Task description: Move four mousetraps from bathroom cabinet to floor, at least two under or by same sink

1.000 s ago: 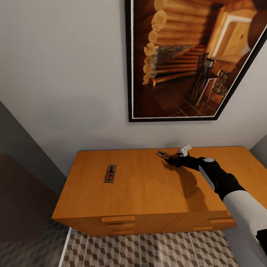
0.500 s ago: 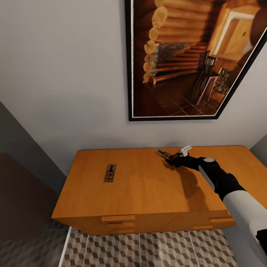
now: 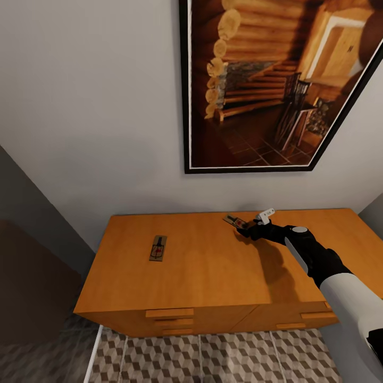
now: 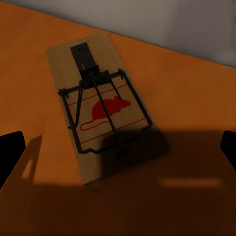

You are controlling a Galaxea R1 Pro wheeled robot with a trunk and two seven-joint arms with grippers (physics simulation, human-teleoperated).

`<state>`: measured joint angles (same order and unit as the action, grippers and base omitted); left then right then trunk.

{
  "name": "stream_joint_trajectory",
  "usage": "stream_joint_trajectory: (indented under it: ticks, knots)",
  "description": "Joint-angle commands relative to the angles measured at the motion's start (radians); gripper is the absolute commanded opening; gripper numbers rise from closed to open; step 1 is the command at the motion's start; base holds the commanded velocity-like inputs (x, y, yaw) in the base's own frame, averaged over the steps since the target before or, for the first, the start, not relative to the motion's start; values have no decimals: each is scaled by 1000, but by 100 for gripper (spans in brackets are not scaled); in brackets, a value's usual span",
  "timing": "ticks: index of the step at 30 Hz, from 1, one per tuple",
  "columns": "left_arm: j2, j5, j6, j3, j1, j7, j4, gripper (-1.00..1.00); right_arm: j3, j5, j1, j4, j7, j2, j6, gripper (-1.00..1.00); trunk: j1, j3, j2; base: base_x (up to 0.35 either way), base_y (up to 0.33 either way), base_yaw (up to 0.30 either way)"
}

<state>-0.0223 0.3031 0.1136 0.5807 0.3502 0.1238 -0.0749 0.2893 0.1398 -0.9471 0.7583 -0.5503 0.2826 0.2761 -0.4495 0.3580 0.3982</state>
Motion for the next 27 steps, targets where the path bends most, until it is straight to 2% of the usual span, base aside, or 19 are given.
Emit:
stream_joint_trajectory:
  ticks: [1,27]
  knots:
    - [1,8,6,8,1,0,-3,100,4,11,-1,2,1,1,8,100,-1,2,2,0,0,0]
    - [1,8,6,8,1,0,-3,100,4,11,-1,2,1,0,8,100,-1,8,2,1,0,0]
